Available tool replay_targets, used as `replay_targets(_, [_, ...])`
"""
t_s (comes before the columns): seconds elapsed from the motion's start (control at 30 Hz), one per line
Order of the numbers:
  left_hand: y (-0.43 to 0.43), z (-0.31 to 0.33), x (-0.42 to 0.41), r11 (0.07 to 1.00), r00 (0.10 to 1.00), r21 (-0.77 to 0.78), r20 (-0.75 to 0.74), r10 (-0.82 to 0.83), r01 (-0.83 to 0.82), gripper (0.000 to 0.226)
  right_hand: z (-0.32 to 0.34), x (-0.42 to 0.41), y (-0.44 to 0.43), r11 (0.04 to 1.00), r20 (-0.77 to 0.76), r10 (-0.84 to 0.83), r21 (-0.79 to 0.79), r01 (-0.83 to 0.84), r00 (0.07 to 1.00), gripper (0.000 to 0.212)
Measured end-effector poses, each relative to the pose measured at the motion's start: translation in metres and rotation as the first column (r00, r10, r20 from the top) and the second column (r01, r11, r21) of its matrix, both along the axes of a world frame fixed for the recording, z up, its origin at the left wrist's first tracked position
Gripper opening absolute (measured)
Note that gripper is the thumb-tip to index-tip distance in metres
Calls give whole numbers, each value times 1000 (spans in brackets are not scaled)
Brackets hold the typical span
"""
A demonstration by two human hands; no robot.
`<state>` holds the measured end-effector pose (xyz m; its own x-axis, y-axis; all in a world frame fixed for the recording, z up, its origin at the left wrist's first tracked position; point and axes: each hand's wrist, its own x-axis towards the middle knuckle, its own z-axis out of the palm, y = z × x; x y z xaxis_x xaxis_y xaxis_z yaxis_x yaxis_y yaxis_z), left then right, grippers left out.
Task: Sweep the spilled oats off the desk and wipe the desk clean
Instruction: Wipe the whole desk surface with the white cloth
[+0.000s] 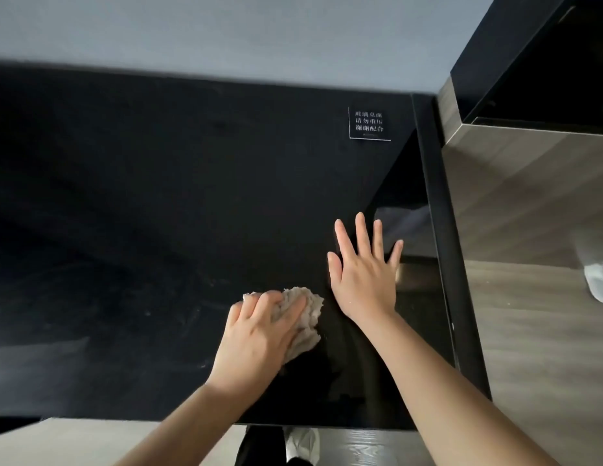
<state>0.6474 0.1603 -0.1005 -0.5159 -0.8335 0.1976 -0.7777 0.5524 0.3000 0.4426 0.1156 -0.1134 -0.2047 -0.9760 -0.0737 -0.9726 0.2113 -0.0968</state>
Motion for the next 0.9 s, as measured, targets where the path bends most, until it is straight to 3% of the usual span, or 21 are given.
replay_targets(0.07, [-20, -3, -3, 999, 999, -34, 38, 16, -14, 42, 0, 0, -1, 1000, -4, 12, -3, -12, 1000, 57])
replay_targets(0.23, [-50, 1, -25, 968, 969, 28, 33, 247, -247, 46, 1, 0, 0, 1000, 4, 17, -16, -17, 1000, 57])
replay_targets(0.37, [35, -2, -5, 998, 998, 13, -2, 60, -60, 42, 2, 0, -1, 1000, 2, 12, 11, -12, 1000, 59])
replay_targets(0.47, [40, -6, 7, 1000, 1000, -23, 10, -19, 19, 54, 3, 0, 0, 1000, -1, 14, 13, -14, 1000, 59])
replay_targets(0.6, [-29, 0, -3, 994, 993, -24, 44, 107, -106, 44, 3, -1, 0, 1000, -4, 20, -6, -20, 1000, 58])
replay_targets(0.7, [-27, 0, -5, 979, 979, 10, -4, 203, -203, 44, 2, 0, 0, 1000, -14, 18, 0, -18, 1000, 57])
replay_targets(0.83, [47, 1, 13, 1000, 1000, 5, -24, 20, -20, 39, 3, 0, 0, 1000, -6, 12, 11, -12, 1000, 57])
replay_targets(0.9, [39, 0, 19, 1000, 1000, -10, 7, 14, -14, 37, 4, 0, 0, 1000, 8, 11, 11, -11, 1000, 56])
